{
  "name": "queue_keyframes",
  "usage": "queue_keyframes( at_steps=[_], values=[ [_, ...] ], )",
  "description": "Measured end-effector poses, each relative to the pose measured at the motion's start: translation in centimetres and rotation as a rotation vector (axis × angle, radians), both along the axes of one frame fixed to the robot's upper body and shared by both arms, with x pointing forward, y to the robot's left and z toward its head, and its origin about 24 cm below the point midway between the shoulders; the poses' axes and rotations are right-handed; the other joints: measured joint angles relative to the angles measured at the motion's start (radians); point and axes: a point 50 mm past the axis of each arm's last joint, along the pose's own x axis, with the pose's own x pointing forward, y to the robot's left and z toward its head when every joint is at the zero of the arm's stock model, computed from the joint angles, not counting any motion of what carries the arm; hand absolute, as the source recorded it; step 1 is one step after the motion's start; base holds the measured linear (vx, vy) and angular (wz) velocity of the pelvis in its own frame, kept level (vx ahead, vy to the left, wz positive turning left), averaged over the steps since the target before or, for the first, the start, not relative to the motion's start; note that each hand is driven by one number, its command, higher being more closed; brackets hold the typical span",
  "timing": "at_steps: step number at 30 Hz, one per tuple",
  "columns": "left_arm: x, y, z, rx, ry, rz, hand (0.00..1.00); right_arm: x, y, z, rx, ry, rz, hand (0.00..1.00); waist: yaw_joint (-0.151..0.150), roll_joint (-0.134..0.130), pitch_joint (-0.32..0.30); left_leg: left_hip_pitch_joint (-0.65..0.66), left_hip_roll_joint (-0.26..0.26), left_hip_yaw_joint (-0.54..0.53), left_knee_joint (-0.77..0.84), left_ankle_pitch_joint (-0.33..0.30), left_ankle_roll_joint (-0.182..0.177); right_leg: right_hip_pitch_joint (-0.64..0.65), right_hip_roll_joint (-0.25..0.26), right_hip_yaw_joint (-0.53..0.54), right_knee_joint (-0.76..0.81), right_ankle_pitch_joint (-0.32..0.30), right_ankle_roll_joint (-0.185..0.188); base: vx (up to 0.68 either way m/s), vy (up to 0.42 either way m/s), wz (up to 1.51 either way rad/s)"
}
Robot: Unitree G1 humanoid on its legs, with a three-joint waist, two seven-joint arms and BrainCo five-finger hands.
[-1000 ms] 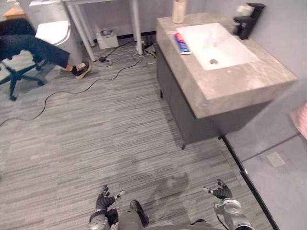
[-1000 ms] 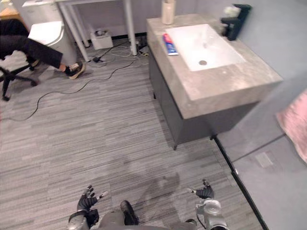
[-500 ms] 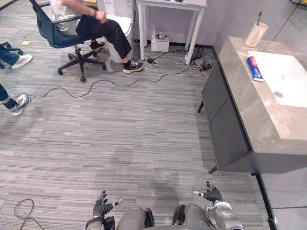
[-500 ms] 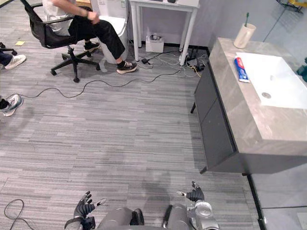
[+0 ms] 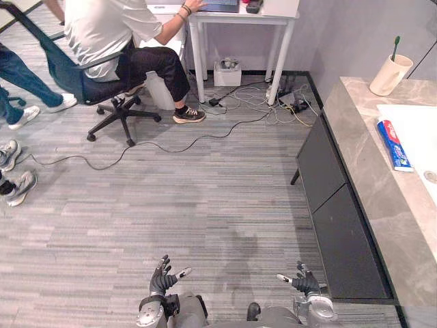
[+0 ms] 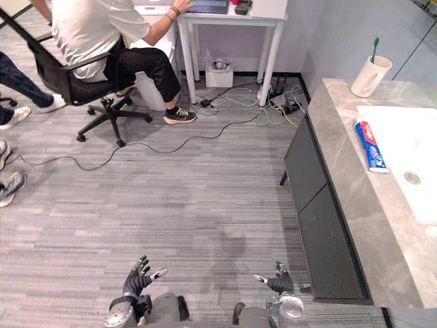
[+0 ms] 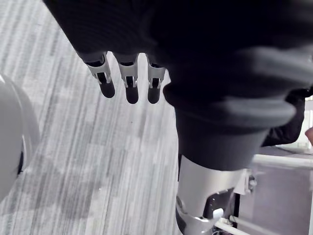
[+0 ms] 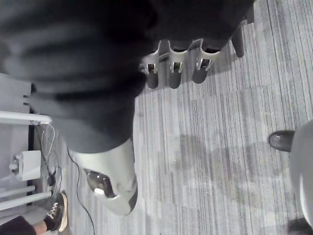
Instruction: Organize washtable
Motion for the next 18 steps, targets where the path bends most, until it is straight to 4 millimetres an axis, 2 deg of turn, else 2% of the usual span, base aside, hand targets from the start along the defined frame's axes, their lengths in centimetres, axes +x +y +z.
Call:
queue_keyframes(
  at_steps=[1, 2, 4, 6, 7, 8, 9, 10, 11, 12, 13, 14, 15, 16, 17, 18],
  values=[
    [-0.3, 0.2, -0.3, 0.002, 0.020, 0.008, 0.00, -0.6, 0.8, -0.5, 0.022, 0.031, 0.010, 0.00, 0.012, -0.039, 0.000, 0.038, -0.031, 0.030, -0.011, -0.001, 0.034, 0.019, -0.031, 0.001, -0.007, 0.000, 0.013, 0.46, 0.495, -0.51],
    [-0.1, 1.0, -0.1, 0.022, 0.011, 0.018, 0.00, -0.4, 1.7, -0.4, 0.039, 0.018, 0.030, 0.00, 0.025, -0.059, -0.002, 0.040, -0.049, 0.037, 0.003, -0.027, 0.048, 0.023, -0.041, -0.013, -0.009, 0.009, 0.007, 0.38, 0.330, -0.34],
    [0.1, 1.7, 0.1, 0.040, 0.006, 0.021, 0.00, -0.5, 2.1, -0.5, 0.050, 0.019, 0.028, 0.00, 0.034, -0.090, -0.013, 0.034, -0.062, 0.043, 0.092, -0.059, 0.107, 0.033, -0.068, 0.006, 0.002, 0.021, 0.025, 0.32, 0.236, -0.25],
    [0.1, 2.1, 0.2, 0.056, 0.007, 0.013, 0.00, -0.2, 2.1, -0.3, 0.047, 0.002, 0.030, 0.00, 0.032, -0.096, -0.020, 0.068, -0.093, 0.055, 0.075, -0.079, 0.122, 0.007, -0.096, 0.031, 0.072, 0.037, 0.045, 0.24, 0.210, -0.37],
    [0.0, 1.8, 0.1, 0.051, 0.011, 0.007, 0.00, -0.1, 2.0, -0.2, 0.039, -0.005, 0.037, 0.00, 0.032, -0.086, -0.021, 0.118, -0.099, 0.073, 0.025, -0.110, 0.120, -0.048, -0.104, 0.063, 0.191, 0.038, 0.048, 0.20, 0.206, -0.52],
    [0.0, 1.8, 0.1, 0.052, 0.013, 0.002, 0.00, -0.1, 2.2, -0.2, 0.039, -0.004, 0.042, 0.00, 0.032, -0.087, -0.020, 0.140, -0.104, 0.085, 0.008, -0.113, 0.122, -0.087, -0.113, 0.074, 0.275, 0.039, 0.049, 0.16, 0.168, -0.56],
    [-0.1, 1.9, 0.0, 0.054, 0.021, -0.003, 0.00, -0.2, 2.4, -0.2, 0.040, 0.001, 0.055, 0.00, 0.032, -0.091, -0.020, 0.183, -0.117, 0.110, -0.025, -0.123, 0.126, -0.148, -0.135, 0.076, 0.408, 0.062, 0.066, 0.14, 0.104, -0.58],
    [-0.4, 1.5, -0.2, 0.050, 0.035, -0.017, 0.00, -0.3, 2.7, -0.3, 0.048, 0.004, 0.069, 0.00, 0.029, -0.087, -0.019, 0.245, -0.125, 0.142, -0.059, -0.132, 0.132, -0.213, -0.157, 0.071, 0.558, 0.115, 0.057, 0.19, 0.112, -0.74],
    [-0.8, 1.2, -0.4, 0.046, 0.048, -0.031, 0.00, -0.8, 2.9, -0.5, 0.060, 0.014, 0.075, 0.00, 0.021, -0.072, -0.014, 0.301, -0.124, 0.163, -0.084, -0.146, 0.136, -0.258, -0.161, 0.046, 0.656, 0.097, 0.032, 0.17, 0.082, -0.64],
    [-0.9, 1.3, -0.4, 0.050, 0.051, -0.031, 0.00, -0.9, 3.0, -0.5, 0.062, 0.019, 0.082, 0.00, 0.014, -0.072, -0.014, 0.325, -0.122, 0.174, -0.097, -0.151, 0.138, -0.280, -0.167, 0.017, 0.687, 0.071, 0.016, 0.17, 0.060, -0.45],
    [-1.0, 1.5, -0.5, 0.058, 0.058, -0.034, 0.00, -0.7, 3.2, -0.4, 0.056, 0.010, 0.106, 0.00, 0.000, -0.073, -0.015, 0.347, -0.115, 0.199, -0.116, -0.144, 0.137, -0.310, -0.169, -0.051, 0.703, 0.022, 0.010, 0.15, 0.034, -0.38],
    [-1.4, 1.9, -0.7, 0.067, 0.078, -0.038, 0.00, -0.2, 3.5, -0.3, 0.050, 0.001, 0.134, 0.00, -0.012, -0.077, -0.018, 0.375, -0.103, 0.223, -0.144, -0.139, 0.129, -0.341, -0.166, -0.175, 0.668, -0.008, -0.010, 0.20, 0.016, -0.57],
    [-1.5, 2.1, -0.9, 0.072, 0.090, -0.038, 0.00, 0.2, 3.8, -0.1, 0.050, -0.008, 0.154, 0.00, -0.027, -0.079, -0.020, 0.401, -0.089, 0.254, -0.171, -0.133, 0.119, -0.354, -0.159, -0.316, 0.580, -0.009, -0.022, 0.19, -0.001, -0.67],
    [-1.6, 2.1, -0.9, 0.072, 0.095, -0.040, 0.00, 0.4, 3.9, -0.1, 0.050, -0.015, 0.160, 0.00, -0.028, -0.079, -0.021, 0.414, -0.083, 0.272, -0.180, -0.132, 0.114, -0.360, -0.147, -0.375, 0.523, -0.006, -0.026, 0.25, -0.016, -0.80],
    [-1.6, 2.2, -1.0, 0.076, 0.104, -0.047, 0.00, 0.6, 3.9, 0.0, 0.049, -0.019, 0.164, 0.00, -0.026, -0.081, -0.022, 0.433, -0.080, 0.304, -0.192, -0.128, 0.098, -0.359, -0.114, -0.485, 0.384, 0.029, -0.054, 0.28, -0.037, -0.88],
    [-1.7, 2.4, -1.1, 0.087, 0.112, -0.055, 0.00, 0.5, 3.9, -0.1, 0.047, -0.012, 0.169, 0.00, -0.025, -0.102, -0.035, 0.444, -0.100, 0.320, -0.197, -0.129, 0.083, -0.351, -0.083, -0.550, 0.235, 0.152, -0.119, 0.30, -0.060, -0.84]
  ],
)
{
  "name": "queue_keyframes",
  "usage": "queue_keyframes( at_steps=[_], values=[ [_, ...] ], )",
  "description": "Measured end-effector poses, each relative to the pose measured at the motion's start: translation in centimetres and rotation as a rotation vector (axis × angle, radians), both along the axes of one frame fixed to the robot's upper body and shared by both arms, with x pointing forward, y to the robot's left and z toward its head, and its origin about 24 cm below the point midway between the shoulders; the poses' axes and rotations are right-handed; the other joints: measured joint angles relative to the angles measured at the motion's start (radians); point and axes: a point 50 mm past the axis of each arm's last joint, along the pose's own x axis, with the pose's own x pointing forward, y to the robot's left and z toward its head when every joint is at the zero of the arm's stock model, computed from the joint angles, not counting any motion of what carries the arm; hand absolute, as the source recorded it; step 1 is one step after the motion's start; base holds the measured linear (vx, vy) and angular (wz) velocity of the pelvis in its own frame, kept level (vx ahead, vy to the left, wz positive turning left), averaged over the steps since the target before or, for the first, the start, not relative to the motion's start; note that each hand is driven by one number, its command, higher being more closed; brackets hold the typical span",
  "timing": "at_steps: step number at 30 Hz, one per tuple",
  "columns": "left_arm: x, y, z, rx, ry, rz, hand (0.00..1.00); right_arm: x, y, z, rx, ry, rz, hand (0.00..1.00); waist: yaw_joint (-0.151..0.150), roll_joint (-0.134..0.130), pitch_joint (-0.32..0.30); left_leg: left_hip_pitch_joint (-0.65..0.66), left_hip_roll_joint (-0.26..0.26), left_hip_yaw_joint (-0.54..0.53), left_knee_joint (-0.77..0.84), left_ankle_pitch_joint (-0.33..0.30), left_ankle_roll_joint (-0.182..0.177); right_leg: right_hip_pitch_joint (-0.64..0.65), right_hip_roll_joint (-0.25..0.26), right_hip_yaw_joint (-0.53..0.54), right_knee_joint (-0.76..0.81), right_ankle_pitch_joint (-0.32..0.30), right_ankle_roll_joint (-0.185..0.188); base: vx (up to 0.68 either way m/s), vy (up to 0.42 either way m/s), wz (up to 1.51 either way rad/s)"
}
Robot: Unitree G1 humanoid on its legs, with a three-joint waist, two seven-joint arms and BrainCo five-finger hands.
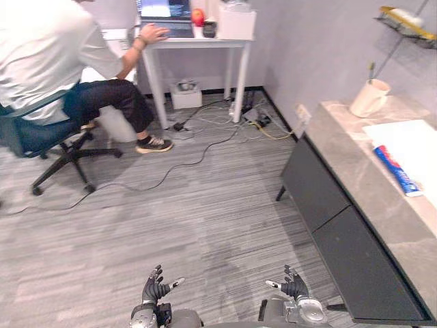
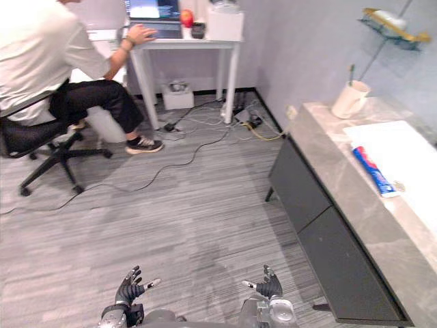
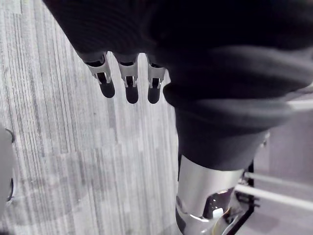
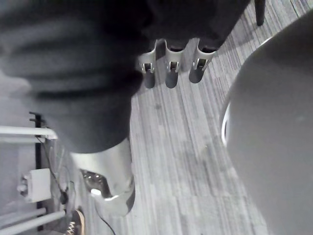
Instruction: Organize washtable
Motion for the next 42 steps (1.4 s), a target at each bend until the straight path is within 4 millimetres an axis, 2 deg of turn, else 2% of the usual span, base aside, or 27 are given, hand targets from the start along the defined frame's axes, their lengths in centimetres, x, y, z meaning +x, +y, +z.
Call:
queue_keyframes(
  at_steps=[1, 2, 3, 4, 5, 8, 9, 10, 11, 13, 14, 16, 17, 18, 20, 21, 23, 24, 26, 28, 30, 31, 32, 33, 35, 40, 42],
  values=[
    [-0.1, 0.1, 0.0, 0.004, 0.003, -0.002, 0.00, -0.2, -0.1, -0.1, -0.003, 0.006, 0.002, 0.00, -0.003, -0.018, -0.004, 0.014, -0.018, 0.000, 0.000, -0.006, -0.011, 0.001, 0.005, -0.010, -0.037, 0.056, -0.076, 0.26, -0.079, -0.83],
    [-0.4, -0.2, -0.4, -0.005, 0.027, 0.004, 0.00, -0.5, -0.8, -0.2, -0.024, 0.017, 0.005, 0.00, 0.003, -0.015, -0.008, 0.037, -0.025, -0.002, 0.000, -0.027, -0.039, 0.024, 0.019, -0.002, -0.045, 0.005, -0.115, 0.28, -0.075, -0.84],
    [-0.6, -0.8, -0.6, -0.021, 0.035, 0.004, 0.00, -0.6, -1.6, -0.2, -0.047, 0.024, 0.007, 0.00, -0.003, 0.028, -0.013, 0.057, 0.004, -0.004, 0.005, -0.039, -0.055, 0.029, 0.050, 0.020, -0.045, 0.002, -0.115, 0.30, -0.078, -0.89],
    [-0.5, -1.5, -0.7, -0.038, 0.032, -0.010, 0.00, -1.1, -2.4, -0.3, -0.059, 0.035, -0.009, 0.00, -0.031, 0.057, -0.018, 0.067, 0.025, -0.008, 0.022, -0.055, -0.078, 0.041, 0.083, 0.034, -0.064, -0.020, -0.094, 0.25, -0.055, -0.65],
    [-0.4, -1.6, -0.7, -0.042, 0.028, -0.013, 0.00, -1.3, -2.6, -0.3, -0.062, 0.040, -0.016, 0.00, -0.039, 0.072, -0.018, 0.068, 0.037, -0.009, 0.043, -0.065, -0.088, 0.050, 0.103, 0.038, -0.075, -0.027, -0.086, 0.16, -0.063, -0.58],
    [-0.6, -1.7, -0.7, -0.042, 0.035, -0.035, 0.00, -2.1, -2.7, -0.4, -0.045, 0.047, -0.046, 0.00, -0.045, 0.082, -0.019, -0.013, 0.158, -0.065, 0.397, -0.052, -0.121, 0.123, 0.206, 0.110, -0.154, -0.043, -0.079, 0.17, -0.116, -0.86],
    [-0.7, -2.0, -0.8, -0.046, 0.040, -0.040, 0.00, -2.2, -2.7, -0.4, -0.044, 0.042, -0.049, 0.00, -0.042, 0.093, -0.016, -0.088, 0.215, -0.143, 0.607, -0.034, -0.133, 0.158, 0.252, 0.146, -0.179, -0.046, -0.085, 0.17, -0.084, -0.92],
    [-0.8, -2.2, -0.8, -0.052, 0.041, -0.040, 0.00, -2.3, -2.7, -0.4, -0.041, 0.044, -0.052, 0.00, -0.034, 0.101, -0.015, -0.139, 0.233, -0.192, 0.721, -0.041, -0.131, 0.176, 0.282, 0.179, -0.186, -0.054, -0.097, 0.22, -0.046, -1.59],
    [-0.3, -2.1, -0.6, -0.047, 0.020, -0.040, 0.00, -2.9, -2.7, -0.7, -0.024, 0.061, -0.090, 0.00, -0.009, 0.088, -0.013, -0.230, 0.213, -0.259, 0.764, -0.056, -0.114, 0.210, 0.302, 0.257, -0.203, -0.059, -0.104, 0.21, 0.000, -1.63],
    [0.1, -2.0, -0.3, -0.042, -0.003, -0.040, 0.00, -3.1, -2.9, -0.7, -0.012, 0.066, -0.132, 0.00, 0.003, 0.071, -0.005, -0.287, 0.141, -0.334, 0.566, -0.067, -0.097, 0.235, 0.303, 0.353, -0.227, -0.048, -0.086, 0.16, 0.045, -1.45],
    [0.0, -2.1, -0.3, -0.043, -0.003, -0.038, 0.00, -3.1, -2.9, -0.8, -0.009, 0.065, -0.138, 0.00, 0.004, 0.073, -0.005, -0.295, 0.122, -0.366, 0.502, -0.066, -0.097, 0.240, 0.303, 0.376, -0.232, -0.048, -0.086, 0.14, 0.110, -1.20],
    [0.1, -2.4, -0.3, -0.051, -0.008, -0.033, 0.00, -3.0, -3.3, -0.6, -0.021, 0.058, -0.153, 0.00, 0.005, 0.085, -0.005, -0.318, 0.045, -0.540, 0.264, -0.057, -0.112, 0.237, 0.305, 0.462, -0.235, -0.046, -0.075, 0.20, 0.168, -1.45],
    [-0.2, -2.8, -0.4, -0.060, -0.003, -0.019, 0.00, -3.4, -3.4, -0.7, -0.021, 0.067, -0.162, 0.00, 0.006, 0.105, -0.015, -0.302, 0.031, -0.637, 0.147, 0.002, -0.121, 0.237, 0.326, 0.543, -0.227, -0.051, -0.045, 0.31, 0.240, -1.81],
    [-0.3, -2.9, -0.5, -0.057, 0.000, -0.013, 0.00, -3.3, -3.1, -0.6, -0.013, 0.057, -0.166, 0.00, 0.008, 0.111, -0.020, -0.274, 0.041, -0.607, 0.143, 0.040, -0.105, 0.235, 0.331, 0.581, -0.198, -0.073, -0.029, 0.37, 0.296, -1.83],
    [-0.3, -2.7, -0.5, -0.051, 0.000, -0.015, 0.00, -3.4, -2.6, -0.4, 0.002, 0.042, -0.172, 0.00, 0.008, 0.090, -0.027, -0.239, 0.043, -0.533, 0.144, 0.047, -0.085, 0.213, 0.312, 0.632, -0.113, -0.135, 0.002, 0.24, 0.208, -1.10],
    [-0.1, -2.6, -0.4, -0.044, -0.007, -0.017, 0.00, -3.5, -2.1, -0.4, 0.017, 0.038, -0.179, 0.00, 0.007, 0.076, -0.038, -0.225, 0.038, -0.470, 0.138, 0.034, -0.063, 0.169, 0.257, 0.589, -0.043, -0.191, 0.048, 0.23, 0.216, -0.89],
    [0.0, -2.1, -0.3, -0.030, -0.008, -0.021, 0.00, -3.4, -1.4, -0.4, 0.045, 0.035, -0.196, 0.00, 0.022, 0.044, -0.052, -0.191, 0.031, -0.395, 0.121, 0.022, -0.045, 0.148, 0.180, 0.503, 0.005, -0.194, 0.110, 0.23, 0.220, -1.08],
    [0.1, -1.9, -0.3, -0.026, -0.009, -0.021, 0.00, -3.4, -1.1, -0.4, 0.055, 0.035, -0.201, 0.00, 0.031, 0.030, -0.050, -0.144, 0.026, -0.351, 0.091, 0.018, -0.040, 0.137, 0.155, 0.461, 0.049, -0.187, 0.113, 0.18, 0.139, -0.99],
    [-0.1, -2.1, -0.4, -0.030, 0.000, -0.019, 0.00, -3.2, -1.0, -0.4, 0.059, 0.032, -0.201, 0.00, 0.027, 0.034, -0.049, -0.082, 0.025, -0.314, 0.052, 0.011, -0.033, 0.131, 0.129, 0.397, 0.115, -0.181, 0.122, 0.12, 0.085, -0.58],
    [-0.2, -2.0, -0.5, -0.029, 0.008, -0.014, 0.00, -3.0, -0.9, -0.5, 0.063, 0.035, -0.197, 0.00, 0.021, 0.039, -0.048, -0.021, 0.028, -0.275, 0.003, 0.007, -0.033, 0.108, 0.087, 0.314, 0.166, -0.213, 0.107, 0.12, 0.062, -0.47],
    [-0.1, -1.8, -0.6, -0.020, 0.015, -0.006, 0.00, -2.3, -0.7, -0.6, 0.068, 0.036, -0.186, 0.00, 0.014, 0.039, -0.048, -0.017, 0.045, -0.259, -0.004, -0.003, -0.050, 0.078, 0.084, 0.306, 0.091, -0.203, 0.105, 0.12, -0.027, -0.39],
    [-0.7, -1.2, -1.0, -0.007, 0.048, 0.007, 0.00, -2.2, -0.7, -0.8, 0.068, 0.051, -0.181, 0.00, 0.002, 0.035, -0.045, -0.012, 0.043, -0.256, -0.003, -0.014, -0.068, 0.086, 0.098, 0.314, -0.008, -0.108, 0.039, 0.18, -0.098, -0.33],
    [-0.8, -1.3, -1.2, -0.015, 0.059, 0.013, 0.00, -2.2, -1.0, -0.9, 0.060, 0.057, -0.181, 0.00, 0.001, 0.043, -0.047, -0.008, 0.056, -0.256, -0.007, -0.014, -0.069, 0.098, 0.115, 0.319, -0.020, -0.100, 0.032, 0.22, -0.162, -0.47],
    [-0.3, -1.9, -1.1, -0.032, 0.047, 0.015, 0.00, -2.5, -2.2, -1.0, 0.035, 0.064, -0.209, 0.00, 0.004, 0.072, -0.045, -0.004, 0.074, -0.263, -0.030, -0.013, -0.072, 0.102, 0.147, 0.328, -0.047, -0.100, 0.022, 0.21, -0.137, -0.29],
    [0.6, -2.9, -1.0, -0.061, 0.021, 0.016, 0.00, -3.1, -3.7, -1.0, 0.014, 0.074, -0.258, 0.00, 0.001, 0.099, -0.033, 0.001, 0.080, -0.280, -0.022, -0.002, -0.089, 0.129, 0.155, 0.317, -0.068, -0.109, 0.018, 0.16, -0.090, -0.01],
    [1.1, -2.4, -0.4, -0.066, -0.023, 0.064, 0.00, -3.5, -3.7, -1.1, 0.034, 0.082, -0.290, 0.00, 0.012, 0.079, -0.029, -0.109, 0.137, -0.298, 0.295, -0.025, -0.080, 0.261, 0.157, 0.283, -0.175, -0.109, 0.015, 0.10, -0.023, 0.26],
    [0.5, -2.1, -0.6, -0.063, -0.011, 0.081, 0.00, -2.9, -3.7, -0.9, 0.037, 0.064, -0.293, 0.00, 0.025, 0.076, -0.029, -0.135, 0.140, -0.301, 0.280, -0.043, -0.064, 0.269, 0.157, 0.294, -0.188, -0.104, 0.021, 0.08, 0.082, -0.19]
  ],
)
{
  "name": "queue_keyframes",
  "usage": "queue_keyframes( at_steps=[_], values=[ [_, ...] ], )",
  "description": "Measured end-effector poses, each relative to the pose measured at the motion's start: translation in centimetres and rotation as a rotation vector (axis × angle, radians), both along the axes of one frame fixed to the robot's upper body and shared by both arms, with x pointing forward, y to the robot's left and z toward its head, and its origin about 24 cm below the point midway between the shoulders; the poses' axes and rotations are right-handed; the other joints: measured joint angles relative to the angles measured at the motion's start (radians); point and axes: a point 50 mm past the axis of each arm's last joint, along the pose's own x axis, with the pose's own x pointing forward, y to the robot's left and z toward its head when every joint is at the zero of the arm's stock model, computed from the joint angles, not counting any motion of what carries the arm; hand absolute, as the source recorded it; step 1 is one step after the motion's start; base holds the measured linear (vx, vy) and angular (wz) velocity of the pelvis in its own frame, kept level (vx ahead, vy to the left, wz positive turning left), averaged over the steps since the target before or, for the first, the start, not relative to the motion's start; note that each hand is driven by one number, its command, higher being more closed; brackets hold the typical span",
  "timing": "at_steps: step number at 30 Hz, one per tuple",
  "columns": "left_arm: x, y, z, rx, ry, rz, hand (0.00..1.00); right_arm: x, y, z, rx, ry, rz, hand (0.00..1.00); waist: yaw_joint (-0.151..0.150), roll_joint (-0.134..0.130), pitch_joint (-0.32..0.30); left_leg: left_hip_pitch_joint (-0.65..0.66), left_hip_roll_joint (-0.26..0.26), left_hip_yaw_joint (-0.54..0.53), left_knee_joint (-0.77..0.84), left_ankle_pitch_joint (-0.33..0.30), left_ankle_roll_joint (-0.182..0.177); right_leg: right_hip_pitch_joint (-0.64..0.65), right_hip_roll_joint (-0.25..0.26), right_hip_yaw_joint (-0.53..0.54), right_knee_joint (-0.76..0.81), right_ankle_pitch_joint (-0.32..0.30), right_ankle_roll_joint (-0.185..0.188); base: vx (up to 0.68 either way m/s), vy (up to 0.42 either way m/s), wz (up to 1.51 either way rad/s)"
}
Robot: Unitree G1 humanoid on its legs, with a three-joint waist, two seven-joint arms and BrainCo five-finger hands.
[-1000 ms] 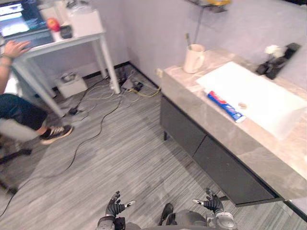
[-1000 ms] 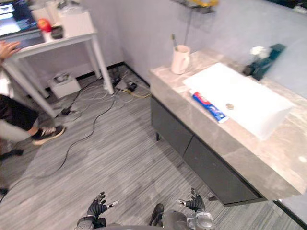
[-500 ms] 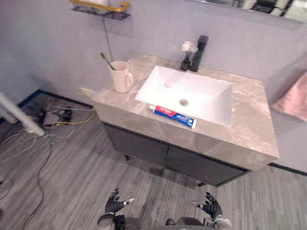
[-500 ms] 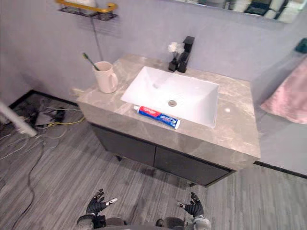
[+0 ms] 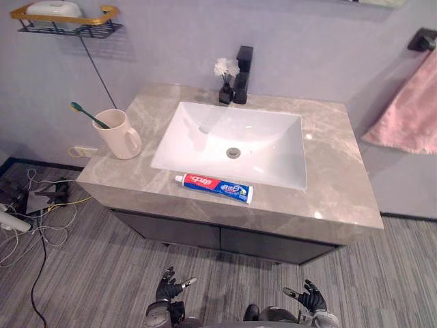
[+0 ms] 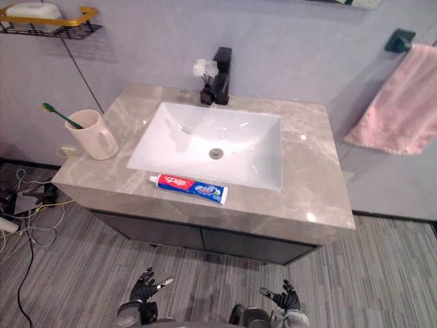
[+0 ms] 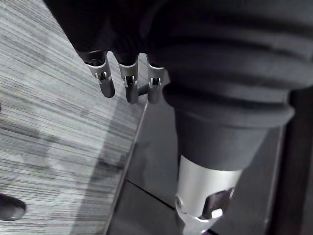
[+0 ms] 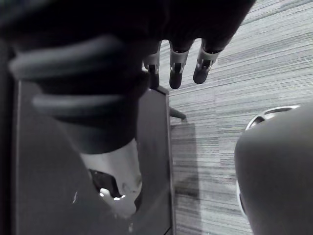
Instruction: Organize washtable
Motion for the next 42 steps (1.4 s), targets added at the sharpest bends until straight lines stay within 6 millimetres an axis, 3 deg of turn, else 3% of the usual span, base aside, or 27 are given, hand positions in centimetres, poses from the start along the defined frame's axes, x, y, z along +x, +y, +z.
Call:
queue_keyframes(
  at_steps=[2, 3, 6, 9, 16, 26, 27, 42],
  values=[
    [-0.8, 0.3, -0.2, 0.002, 0.020, 0.024, 0.00, 0.9, -0.3, 0.3, -0.003, -0.026, -0.014, 0.00, 0.019, 0.009, -0.005, -0.027, -0.013, -0.033, -0.138, 0.022, 0.001, 0.002, -0.009, 0.038, -0.013, 0.020, 0.026, 0.10, 0.193, -0.51],
    [-1.1, 0.4, -0.3, 0.002, 0.029, 0.032, 0.00, 0.9, -0.5, 0.4, -0.008, -0.028, -0.016, 0.00, 0.025, 0.023, -0.012, -0.025, -0.017, -0.045, -0.173, 0.038, -0.036, 0.002, -0.007, 0.052, -0.018, 0.025, 0.035, 0.09, 0.191, -0.53],
    [-1.5, 0.9, -0.5, 0.011, 0.051, 0.036, 0.00, 0.1, 0.1, 0.0, 0.021, -0.011, -0.044, 0.00, 0.029, -0.008, -0.034, 0.001, -0.077, -0.025, -0.212, 0.048, -0.017, 0.014, -0.042, 0.087, -0.083, 0.062, 0.081, 0.11, 0.179, -0.20],
    [-1.5, 0.8, -0.5, 0.011, 0.051, 0.028, 0.00, -0.9, -0.3, -0.2, 0.019, 0.011, -0.075, 0.00, 0.028, -0.011, -0.037, 0.038, -0.114, -0.021, -0.223, 0.048, -0.016, 0.054, -0.073, 0.092, -0.108, 0.071, 0.095, 0.07, 0.153, -0.04],
    [-1.9, 1.2, -0.9, 0.021, 0.081, 0.021, 0.00, -1.3, -0.4, -0.7, 0.022, 0.051, -0.072, 0.00, 0.027, -0.014, -0.043, 0.076, -0.144, -0.015, -0.292, 0.065, 0.009, 0.060, -0.083, 0.107, -0.125, 0.081, 0.100, 0.01, 0.035, -0.05],
    [-2.2, 1.8, -1.1, 0.035, 0.105, 0.017, 0.00, -2.1, -1.1, -1.4, 0.000, 0.128, -0.040, 0.00, 0.027, -0.021, -0.049, 0.107, -0.177, -0.028, -0.382, 0.124, 0.033, 0.074, -0.092, 0.120, -0.182, 0.144, 0.092, -0.07, 0.011, 0.00],
    [-4.8, 3.1, -1.6, 0.069, 0.191, 0.017, 0.00, -2.4, -2.9, -1.3, -0.069, 0.162, -0.027, 0.00, 0.002, -0.030, -0.066, 0.160, -0.224, -0.100, -0.516, 0.201, 0.049, 0.059, -0.106, 0.159, -0.201, 0.163, 0.115, -0.07, 0.002, -0.03],
    [-4.5, 2.9, -1.8, 0.057, 0.195, 0.019, 0.00, -2.5, -2.8, -1.4, -0.056, 0.170, -0.041, 0.00, 0.002, -0.023, -0.065, 0.124, -0.224, -0.105, -0.518, 0.201, 0.049, 0.032, -0.106, 0.145, -0.218, 0.165, 0.115, 0.00, -0.002, 0.01]
  ],
)
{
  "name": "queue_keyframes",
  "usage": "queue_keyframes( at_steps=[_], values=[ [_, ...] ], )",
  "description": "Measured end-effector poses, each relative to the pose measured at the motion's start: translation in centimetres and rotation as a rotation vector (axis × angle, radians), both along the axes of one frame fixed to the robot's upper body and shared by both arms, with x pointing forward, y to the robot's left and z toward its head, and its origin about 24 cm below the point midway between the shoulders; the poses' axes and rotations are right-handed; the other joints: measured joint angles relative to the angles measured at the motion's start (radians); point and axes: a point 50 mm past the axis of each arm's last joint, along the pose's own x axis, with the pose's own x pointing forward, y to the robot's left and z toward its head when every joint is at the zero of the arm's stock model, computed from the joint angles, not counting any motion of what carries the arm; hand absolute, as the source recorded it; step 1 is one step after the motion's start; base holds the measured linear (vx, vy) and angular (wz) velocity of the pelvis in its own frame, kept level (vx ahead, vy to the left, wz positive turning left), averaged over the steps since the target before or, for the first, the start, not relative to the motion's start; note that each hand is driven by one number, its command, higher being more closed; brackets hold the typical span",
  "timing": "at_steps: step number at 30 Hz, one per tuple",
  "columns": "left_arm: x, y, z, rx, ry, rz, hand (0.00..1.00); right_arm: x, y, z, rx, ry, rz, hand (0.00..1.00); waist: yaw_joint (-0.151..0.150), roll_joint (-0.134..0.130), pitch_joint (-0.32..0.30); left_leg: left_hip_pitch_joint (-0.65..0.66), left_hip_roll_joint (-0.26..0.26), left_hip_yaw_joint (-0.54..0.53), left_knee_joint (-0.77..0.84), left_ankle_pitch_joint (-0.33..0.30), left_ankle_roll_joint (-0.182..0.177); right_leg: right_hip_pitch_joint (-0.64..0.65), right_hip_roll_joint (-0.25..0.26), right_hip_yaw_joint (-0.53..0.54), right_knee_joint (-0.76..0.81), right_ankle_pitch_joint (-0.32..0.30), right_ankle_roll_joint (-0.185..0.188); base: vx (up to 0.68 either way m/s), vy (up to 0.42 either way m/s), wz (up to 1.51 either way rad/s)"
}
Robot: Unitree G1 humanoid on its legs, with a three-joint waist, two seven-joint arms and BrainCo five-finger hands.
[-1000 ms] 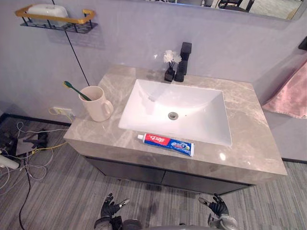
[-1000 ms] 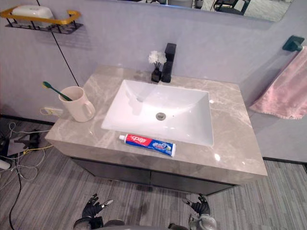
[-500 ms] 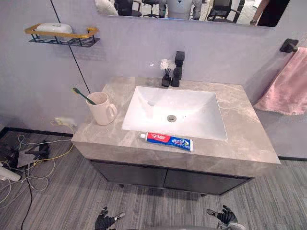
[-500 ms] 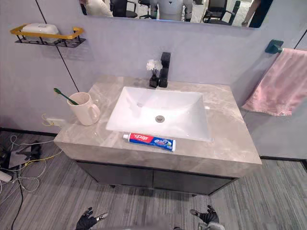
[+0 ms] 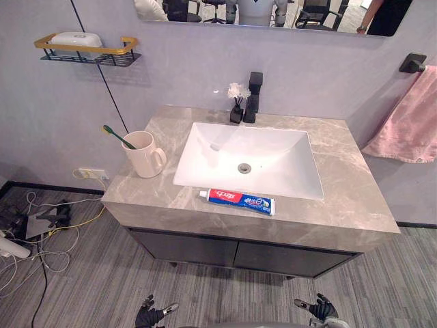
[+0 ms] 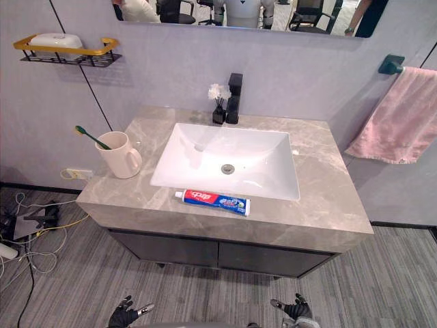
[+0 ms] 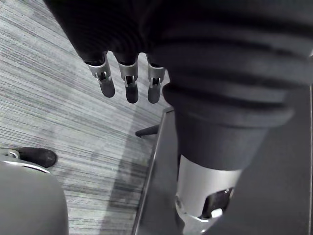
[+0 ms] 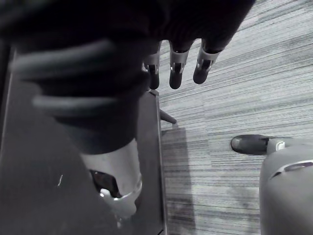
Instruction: Organize washtable
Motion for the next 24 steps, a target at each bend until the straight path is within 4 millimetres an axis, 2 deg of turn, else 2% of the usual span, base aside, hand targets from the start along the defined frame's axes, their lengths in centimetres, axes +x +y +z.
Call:
queue_keyframes(
  at_steps=[4, 9, 12, 15, 16, 17, 18, 19, 20, 22, 23, 24],
  values=[
    [0.1, 0.0, -0.1, -0.006, 0.003, 0.017, 0.00, 0.0, 0.2, -0.2, 0.010, 0.010, -0.008, 0.00, 0.000, 0.001, -0.001, -0.013, 0.000, -0.020, 0.000, 0.000, 0.000, 0.001, 0.001, -0.014, -0.011, 0.004, 0.002, 0.05, -0.017, 0.14],
    [0.6, 0.2, 0.1, -0.011, -0.015, 0.047, 0.00, 0.9, 0.2, 0.1, 0.009, -0.013, -0.001, 0.00, 0.003, -0.001, -0.001, -0.015, -0.001, -0.047, 0.004, 0.000, 0.000, 0.026, 0.000, -0.046, -0.025, 0.006, -0.001, 0.02, -0.026, 0.13],
    [0.7, 1.3, 0.4, 0.009, -0.036, 0.113, 0.00, 1.2, 0.2, 0.1, 0.008, -0.021, 0.001, 0.00, 0.003, -0.001, -0.001, -0.018, -0.001, -0.064, 0.010, -0.002, 0.000, 0.029, -0.002, -0.065, -0.025, 0.006, -0.001, -0.04, -0.022, 0.15],
    [1.2, 3.7, 1.4, 0.066, -0.096, 0.204, 0.00, 1.6, 0.1, 0.3, 0.005, -0.032, 0.002, 0.00, 0.005, -0.004, -0.003, -0.032, -0.001, -0.073, 0.030, -0.007, -0.001, 0.028, -0.003, -0.071, -0.025, 0.005, -0.002, -0.08, -0.032, 0.11],
    [1.9, 5.4, 2.5, 0.118, -0.150, 0.242, 0.00, 1.5, -0.2, 0.3, -0.001, -0.029, 0.002, 0.00, 0.006, -0.004, -0.003, -0.042, -0.001, -0.088, 0.037, -0.007, -0.001, 0.028, -0.003, -0.085, -0.024, 0.005, -0.003, -0.06, -0.029, 0.21],
    [2.3, 6.1, 3.0, 0.138, -0.178, 0.254, 0.00, 1.4, -0.3, 0.3, -0.004, -0.027, 0.001, 0.00, 0.006, -0.004, -0.004, -0.045, -0.001, -0.092, 0.039, -0.006, -0.002, 0.028, -0.003, -0.090, -0.023, 0.004, -0.003, -0.08, -0.038, 0.21],
    [3.5, 8.1, 4.9, 0.209, -0.271, 0.289, 0.00, 1.3, -0.8, 0.4, -0.017, -0.025, 0.002, 0.00, 0.027, 0.000, -0.005, -0.049, 0.000, -0.095, 0.043, -0.006, -0.002, 0.028, -0.003, -0.094, -0.023, 0.004, -0.004, -0.09, -0.035, 0.14],
    [4.9, 9.3, 7.0, 0.263, -0.378, 0.306, 0.00, 1.2, -1.4, 0.5, -0.032, -0.021, 0.003, 0.00, 0.032, 0.002, -0.007, -0.056, -0.001, -0.103, 0.049, -0.006, -0.002, 0.028, -0.003, -0.100, -0.023, 0.001, -0.008, -0.08, -0.029, 0.16],
    [5.5, 9.8, 8.0, 0.285, -0.425, 0.314, 0.00, 1.2, -1.5, 0.6, -0.037, -0.023, 0.004, 0.00, 0.032, 0.003, -0.007, -0.061, -0.002, -0.110, 0.054, -0.006, -0.002, 0.029, -0.004, -0.107, -0.022, 0.000, -0.009, -0.04, -0.018, 0.29],
    [7.3, 11.3, 11.7, 0.367, -0.589, 0.315, 0.00, 1.3, -1.9, 0.7, -0.046, -0.028, 0.007, 0.00, 0.034, 0.005, -0.008, -0.074, -0.004, -0.130, 0.062, -0.006, -0.002, 0.029, -0.005, -0.124, -0.023, -0.001, -0.010, -0.02, -0.008, 0.24],
    [7.6, 11.5, 12.5, 0.389, -0.624, 0.322, 0.00, 1.3, -1.9, 0.7, -0.047, -0.029, 0.008, 0.00, 0.035, 0.007, -0.009, -0.075, -0.004, -0.131, 0.062, -0.006, -0.002, 0.030, -0.005, -0.126, -0.023, 0.000, -0.009, 0.00, -0.003, 0.11],
    [8.2, 11.7, 14.2, 0.424, -0.696, 0.328, 0.00, 1.3, -2.0, 0.7, -0.048, -0.028, 0.008, 0.00, 0.039, 0.010, -0.011, -0.075, -0.005, -0.137, 0.062, -0.006, -0.002, 0.033, -0.005, -0.133, -0.024, 0.001, -0.006, 0.01, -0.002, 0.12]
  ],
)
